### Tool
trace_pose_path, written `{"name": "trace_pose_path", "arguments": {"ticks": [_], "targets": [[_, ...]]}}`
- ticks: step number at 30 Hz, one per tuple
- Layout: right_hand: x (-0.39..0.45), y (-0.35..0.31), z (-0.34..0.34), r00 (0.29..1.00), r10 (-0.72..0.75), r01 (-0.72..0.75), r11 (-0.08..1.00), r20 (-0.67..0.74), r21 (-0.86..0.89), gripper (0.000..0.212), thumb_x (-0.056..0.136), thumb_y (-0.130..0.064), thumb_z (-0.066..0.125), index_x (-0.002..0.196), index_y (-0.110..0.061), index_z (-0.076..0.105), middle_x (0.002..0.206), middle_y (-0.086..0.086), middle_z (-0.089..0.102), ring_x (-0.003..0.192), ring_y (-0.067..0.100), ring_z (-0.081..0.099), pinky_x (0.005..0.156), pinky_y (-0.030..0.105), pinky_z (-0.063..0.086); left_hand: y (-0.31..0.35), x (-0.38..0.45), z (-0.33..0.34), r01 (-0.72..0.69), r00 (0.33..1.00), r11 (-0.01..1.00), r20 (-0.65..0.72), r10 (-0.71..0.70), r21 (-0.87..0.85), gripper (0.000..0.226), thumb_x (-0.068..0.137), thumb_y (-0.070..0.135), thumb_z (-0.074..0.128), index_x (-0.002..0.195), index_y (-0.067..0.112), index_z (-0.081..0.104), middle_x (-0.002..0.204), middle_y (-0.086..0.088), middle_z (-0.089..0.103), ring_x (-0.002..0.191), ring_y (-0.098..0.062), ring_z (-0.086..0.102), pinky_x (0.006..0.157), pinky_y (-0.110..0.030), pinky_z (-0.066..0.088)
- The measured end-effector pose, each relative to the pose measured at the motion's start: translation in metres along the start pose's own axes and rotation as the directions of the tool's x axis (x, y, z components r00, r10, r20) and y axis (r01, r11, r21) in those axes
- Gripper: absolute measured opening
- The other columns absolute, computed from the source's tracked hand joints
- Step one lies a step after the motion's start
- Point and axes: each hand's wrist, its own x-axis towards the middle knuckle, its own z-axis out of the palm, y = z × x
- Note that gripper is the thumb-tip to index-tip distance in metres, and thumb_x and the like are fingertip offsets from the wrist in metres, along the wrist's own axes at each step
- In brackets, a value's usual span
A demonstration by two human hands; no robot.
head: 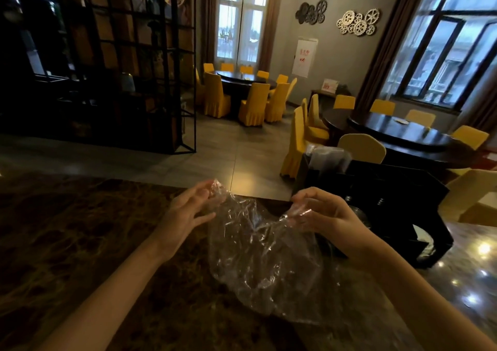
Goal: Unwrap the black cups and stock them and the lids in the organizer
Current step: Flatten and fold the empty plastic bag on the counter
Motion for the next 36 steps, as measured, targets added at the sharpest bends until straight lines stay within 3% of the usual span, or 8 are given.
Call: {"name": "trace_pose_path", "arguments": {"ticks": [2,8,15,19,22,24,27,36], "targets": [[0.003,0.004,-0.003,1.000,0.017,-0.016,0.999,-0.020,0.044,0.025,0.096,-0.008,0.066,0.118,-0.019,0.072,0.102,0.010,0.077,0.094,0.027,0.077,0.080,0.034,0.062,0.000,0.005,0.000,-0.009,1.000,1.000,-0.004,0.009,0.028,0.036,0.096,0.048,0.056,0.130,0.038,0.064,0.125,0.017,0.070,0.119,-0.014,0.067,0.098,-0.041,0.054],[0.016,0.021,-0.009,0.997,0.070,-0.064,0.984,-0.025,0.167,0.032,0.104,-0.013,0.057,0.133,-0.025,0.066,0.103,0.013,0.069,0.089,0.025,0.069,0.077,0.034,0.062,-0.004,0.011,-0.002,0.033,0.999,0.999,-0.034,-0.033,-0.003,0.025,0.088,0.032,0.064,0.106,0.023,0.079,0.097,-0.002,0.071,0.091,-0.015,0.071,0.081,-0.035,0.062],[0.027,0.049,-0.008,0.982,0.151,-0.100,0.925,-0.111,0.366,0.028,0.101,-0.010,0.054,0.119,-0.018,0.073,0.091,0.011,0.066,0.075,0.020,0.066,0.069,0.033,0.059,-0.027,0.006,-0.017,0.299,0.954,0.935,0.064,-0.292,-0.193,0.036,0.089,0.039,0.071,0.121,0.022,0.073,0.126,-0.008,0.072,0.117,-0.028,0.069,0.083,-0.039,0.061],[0.029,0.062,-0.004,0.953,0.218,-0.150,0.943,-0.209,0.296,0.022,0.090,-0.030,0.063,0.102,-0.024,0.081,0.091,0.006,0.074,0.081,0.022,0.067,0.076,0.038,0.054,-0.041,0.001,-0.019,0.339,0.941,0.919,0.043,-0.337,-0.201,0.032,0.087,0.028,0.078,0.117,0.016,0.076,0.125,-0.014,0.072,0.113,-0.028,0.071,0.081,-0.033,0.062],[0.030,0.067,-0.004,0.943,0.270,-0.191,0.918,-0.195,0.347,0.045,0.092,-0.058,0.052,0.107,-0.027,0.081,0.109,0.004,0.080,0.099,0.026,0.075,0.091,0.044,0.056,-0.043,0.001,-0.015,0.340,0.936,0.918,-0.025,-0.352,-0.203,0.034,0.079,0.029,0.081,0.111,0.016,0.078,0.118,-0.014,0.075,0.104,-0.025,0.074,0.079,-0.031,0.062],[0.030,0.064,-0.004,0.944,0.264,-0.208,0.942,-0.197,0.265,0.053,0.081,-0.071,0.069,0.114,-0.030,0.077,0.110,0.003,0.080,0.100,0.023,0.078,0.082,0.038,0.063,-0.043,0.003,-0.013,0.326,0.934,0.923,-0.079,-0.348,-0.205,0.029,0.083,0.025,0.078,0.110,0.015,0.078,0.115,-0.014,0.077,0.104,-0.025,0.075,0.077,-0.032,0.063],[0.029,0.067,-0.007,0.939,0.249,-0.227,0.967,-0.237,0.115,0.057,0.067,-0.053,0.090,0.120,-0.041,0.071,0.108,-0.001,0.080,0.096,0.022,0.079,0.073,0.026,0.063,-0.041,0.007,-0.012,0.305,0.915,0.921,-0.193,-0.354,-0.242,0.027,0.088,0.010,0.073,0.115,0.008,0.075,0.111,-0.014,0.078,0.103,-0.024,0.076,0.079,-0.031,0.065],[0.033,0.068,-0.012,0.889,0.229,-0.139,0.960,-0.395,0.244,0.043,0.074,-0.019,0.086,0.115,-0.022,0.074,0.106,0.011,0.080,0.094,0.023,0.080,0.071,0.027,0.063,-0.028,0.007,-0.022,0.255,0.850,0.958,-0.441,-0.286,-0.131,0.024,0.086,0.005,0.076,0.110,0.006,0.075,0.099,-0.010,0.081,0.097,-0.020,0.077,0.080,-0.030,0.062]]}}
